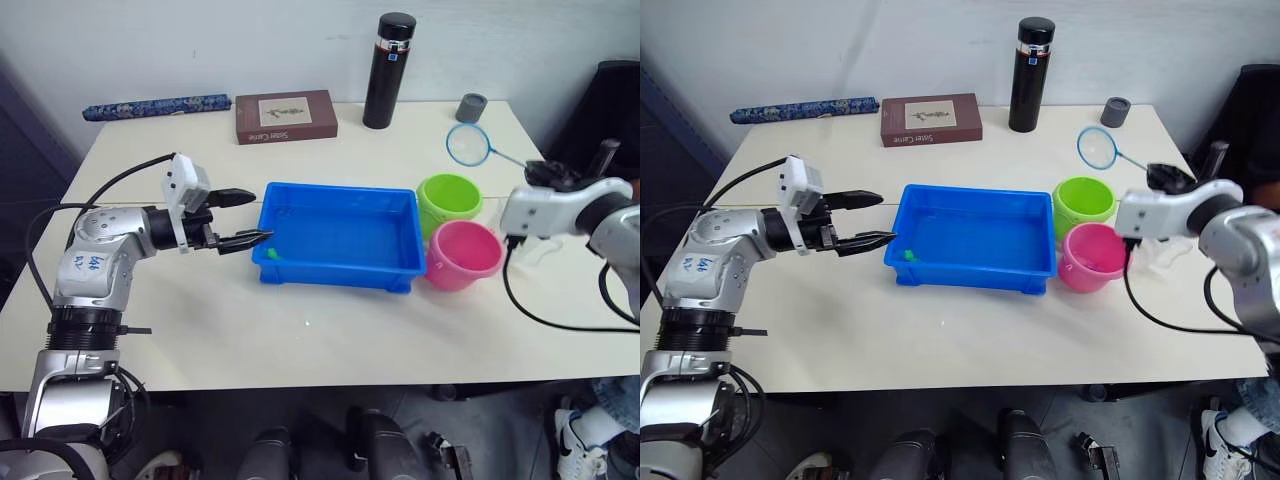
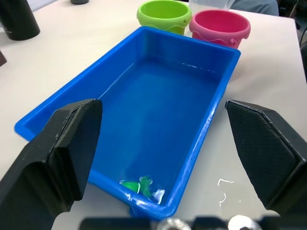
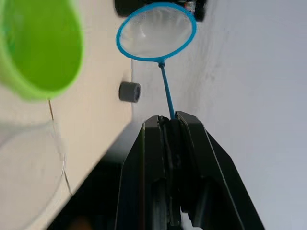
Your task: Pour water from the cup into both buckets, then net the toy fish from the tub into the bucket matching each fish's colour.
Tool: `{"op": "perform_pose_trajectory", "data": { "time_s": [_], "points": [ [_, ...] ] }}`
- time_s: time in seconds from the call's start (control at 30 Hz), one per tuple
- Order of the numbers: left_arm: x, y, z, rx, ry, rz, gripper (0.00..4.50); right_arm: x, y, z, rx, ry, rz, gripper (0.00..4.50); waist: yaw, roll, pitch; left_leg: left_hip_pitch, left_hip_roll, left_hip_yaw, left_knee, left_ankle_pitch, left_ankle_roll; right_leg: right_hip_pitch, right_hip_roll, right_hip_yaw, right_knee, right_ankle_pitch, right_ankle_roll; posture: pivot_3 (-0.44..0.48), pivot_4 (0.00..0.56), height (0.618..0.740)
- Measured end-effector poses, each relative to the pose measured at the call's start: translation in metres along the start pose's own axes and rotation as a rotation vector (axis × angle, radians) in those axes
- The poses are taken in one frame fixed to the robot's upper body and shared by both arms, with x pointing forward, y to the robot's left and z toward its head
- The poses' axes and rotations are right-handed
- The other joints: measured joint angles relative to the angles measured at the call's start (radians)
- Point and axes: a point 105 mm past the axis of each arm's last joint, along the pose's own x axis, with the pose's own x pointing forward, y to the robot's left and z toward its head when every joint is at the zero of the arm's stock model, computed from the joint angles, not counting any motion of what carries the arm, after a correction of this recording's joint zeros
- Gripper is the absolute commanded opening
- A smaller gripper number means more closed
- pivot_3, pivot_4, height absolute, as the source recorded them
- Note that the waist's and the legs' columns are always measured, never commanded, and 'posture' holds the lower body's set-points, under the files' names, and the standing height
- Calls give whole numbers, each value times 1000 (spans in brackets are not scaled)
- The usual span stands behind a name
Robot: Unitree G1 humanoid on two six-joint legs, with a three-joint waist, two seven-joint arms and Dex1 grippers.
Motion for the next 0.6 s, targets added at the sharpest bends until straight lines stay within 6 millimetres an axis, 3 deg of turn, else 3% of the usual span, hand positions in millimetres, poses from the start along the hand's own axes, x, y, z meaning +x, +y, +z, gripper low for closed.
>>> {"op": "perform_pose_trajectory", "data": {
  "time_s": [0.13, 0.3, 0.43, 0.6],
  "points": [
    [-17, 4, -7, -24, 23, 72, 4433, 9, -5, 25, 330, -130, 96, 0, -3, 0, 0, -1, 0, -1, 1, 0, 0, 0, -1, 0, 0, 0, 0, 0, 150, 740],
    [-47, 0, -20, -54, 79, 178, 4433, 16, 39, 70, 704, -233, 508, 0, -6, 0, 0, -2, 1, -3, 0, 0, 0, 0, -2, -1, -1, 0, 0, 0, 150, 740],
    [-62, -10, -23, -77, 97, 235, 4433, 22, 64, 99, 841, -233, 711, 0, -7, 0, 0, -2, 0, -4, 0, 0, 0, 0, -3, 0, 0, 0, 0, 0, 150, 740],
    [-79, -19, -24, -93, 127, 296, 4433, 31, 84, 125, 873, -210, 840, 0, -1, 0, 0, -2, 0, -5, 0, 0, 0, 0, -3, -1, -1, 0, -1, 0, 150, 740]
  ]
}}
